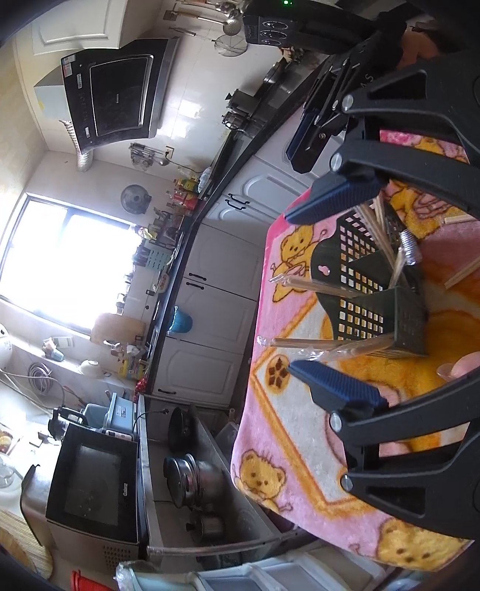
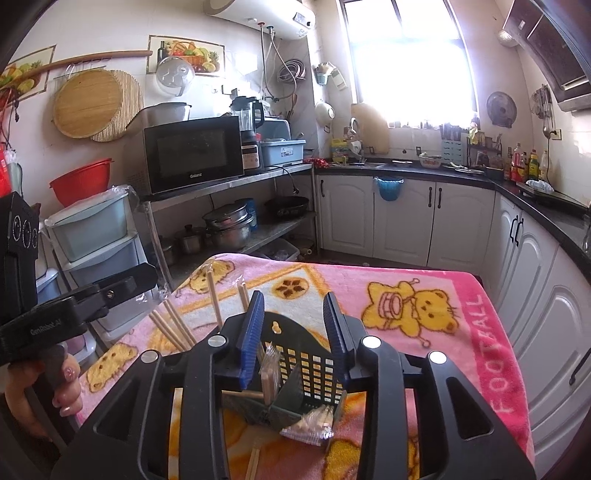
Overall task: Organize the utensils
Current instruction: 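Open both tools to release the chopsticks and withdraw from the caddy, then move both open tools down toward the chopsticks lying beside the caddy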
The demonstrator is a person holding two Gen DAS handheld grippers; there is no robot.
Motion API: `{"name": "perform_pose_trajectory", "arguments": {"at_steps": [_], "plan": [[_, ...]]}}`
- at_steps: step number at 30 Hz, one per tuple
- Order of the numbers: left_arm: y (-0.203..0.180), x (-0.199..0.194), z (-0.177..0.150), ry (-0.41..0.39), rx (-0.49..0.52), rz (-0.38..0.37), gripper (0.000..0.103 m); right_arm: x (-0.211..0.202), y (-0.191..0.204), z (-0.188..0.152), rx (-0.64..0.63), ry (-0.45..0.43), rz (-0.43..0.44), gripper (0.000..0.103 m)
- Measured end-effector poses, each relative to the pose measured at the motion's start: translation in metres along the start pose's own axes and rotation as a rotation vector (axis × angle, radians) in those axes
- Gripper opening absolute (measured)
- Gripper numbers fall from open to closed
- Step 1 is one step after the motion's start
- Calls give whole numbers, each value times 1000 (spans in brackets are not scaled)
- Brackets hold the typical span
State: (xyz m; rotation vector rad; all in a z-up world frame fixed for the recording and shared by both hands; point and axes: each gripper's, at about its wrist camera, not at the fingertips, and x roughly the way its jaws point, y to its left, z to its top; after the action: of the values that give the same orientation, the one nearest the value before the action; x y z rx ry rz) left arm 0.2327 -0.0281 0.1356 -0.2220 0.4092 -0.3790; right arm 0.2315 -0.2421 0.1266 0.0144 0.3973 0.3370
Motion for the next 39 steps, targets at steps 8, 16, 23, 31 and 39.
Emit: {"name": "perform_pose_trajectory", "arguments": {"at_steps": [8, 16, 23, 31, 39], "plan": [[-4, -18, -8, 9, 23, 4, 88, -22, 7, -10, -15, 6, 13, 45], [0, -28, -25, 30, 19, 17, 92, -38, 13, -21, -15, 7, 12, 57], [6, -32, -38, 47, 8, 32, 92, -46, 15, -41, -23, 28, 5, 62], [12, -34, -55, 76, -12, 49, 92, -43, 15, -66, -13, 80, 0, 63], [14, -33, -70, 111, -16, 57, 92, -42, 14, -84, -8, 114, -8, 64]]}}
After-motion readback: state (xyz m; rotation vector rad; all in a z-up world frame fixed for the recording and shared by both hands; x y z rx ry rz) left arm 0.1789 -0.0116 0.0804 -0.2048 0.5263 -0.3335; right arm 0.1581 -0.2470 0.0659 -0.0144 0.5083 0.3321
